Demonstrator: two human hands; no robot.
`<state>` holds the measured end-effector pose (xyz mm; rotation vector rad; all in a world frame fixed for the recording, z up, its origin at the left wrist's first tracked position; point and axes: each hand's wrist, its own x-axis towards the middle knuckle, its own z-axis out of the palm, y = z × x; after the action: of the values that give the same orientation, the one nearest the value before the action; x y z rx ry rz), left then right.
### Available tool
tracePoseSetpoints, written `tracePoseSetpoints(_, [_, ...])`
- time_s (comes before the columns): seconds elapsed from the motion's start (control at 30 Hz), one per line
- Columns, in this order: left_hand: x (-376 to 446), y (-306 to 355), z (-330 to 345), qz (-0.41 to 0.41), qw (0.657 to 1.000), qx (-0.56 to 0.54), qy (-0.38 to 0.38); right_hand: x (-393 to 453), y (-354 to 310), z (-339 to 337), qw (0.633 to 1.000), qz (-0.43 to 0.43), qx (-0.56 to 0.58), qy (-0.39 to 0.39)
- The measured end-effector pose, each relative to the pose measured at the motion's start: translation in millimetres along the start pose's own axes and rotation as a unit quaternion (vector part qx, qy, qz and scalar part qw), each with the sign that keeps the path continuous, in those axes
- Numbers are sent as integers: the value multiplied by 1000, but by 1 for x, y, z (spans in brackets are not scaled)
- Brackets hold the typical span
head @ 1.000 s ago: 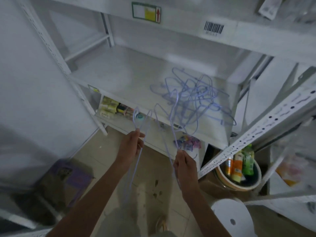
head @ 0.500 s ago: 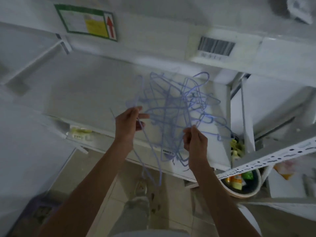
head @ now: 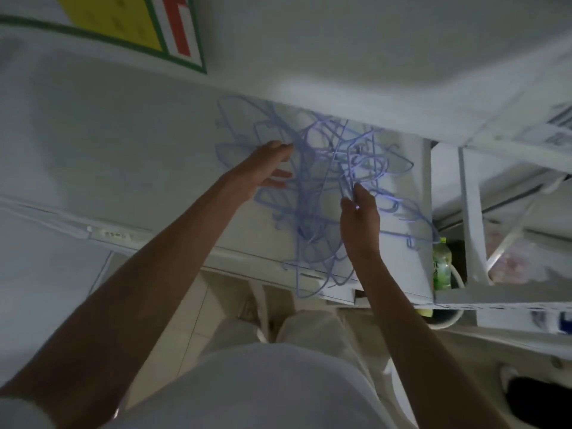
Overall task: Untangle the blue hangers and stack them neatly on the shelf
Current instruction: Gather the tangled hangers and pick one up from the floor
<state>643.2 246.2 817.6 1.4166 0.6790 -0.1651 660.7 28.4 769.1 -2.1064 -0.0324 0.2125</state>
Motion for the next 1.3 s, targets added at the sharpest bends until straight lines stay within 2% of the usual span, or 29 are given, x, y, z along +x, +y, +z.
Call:
tracePoseSetpoints(0.17, [-14, -28, -2, -7, 999, -18, 47, -12, -8, -4, 997, -60, -44, 3])
tracePoseSetpoints(0.27, [-36, -45, -13, 10, 993, -39, 114, -22, -15, -5, 987, -141, -76, -14])
tracePoseSetpoints(0.37, [-76, -68, -13, 38, 980, -46, 188, -39, -20, -10, 966, -216, -120, -74])
tracePoseSetpoints(0.5, [-144, -115, 15, 65, 952, 4, 298, -74, -9, -30, 925, -293, -161, -179])
tracePoseSetpoints(0.57, [-179, -144, 36, 63, 937, 2, 343, -94, -1, -36, 898, -330, -182, -229])
tracePoseSetpoints(0.7, [-251, -198, 70, 10, 915, 93, 393, -144, 18, -42, 842, -381, -229, -305])
tracePoseSetpoints(0.9, [-386, -286, 90, -122, 848, 165, 489, -245, 42, -15, 734, -483, -245, -410])
tracePoseSetpoints(1.13, [-526, -406, 131, -245, 800, 93, 540, -379, 94, 27, 593, -521, -298, -536])
tracePoseSetpoints(1.3, [-589, -481, 150, -300, 785, 54, 539, -457, 134, 54, 496, -545, -342, -584])
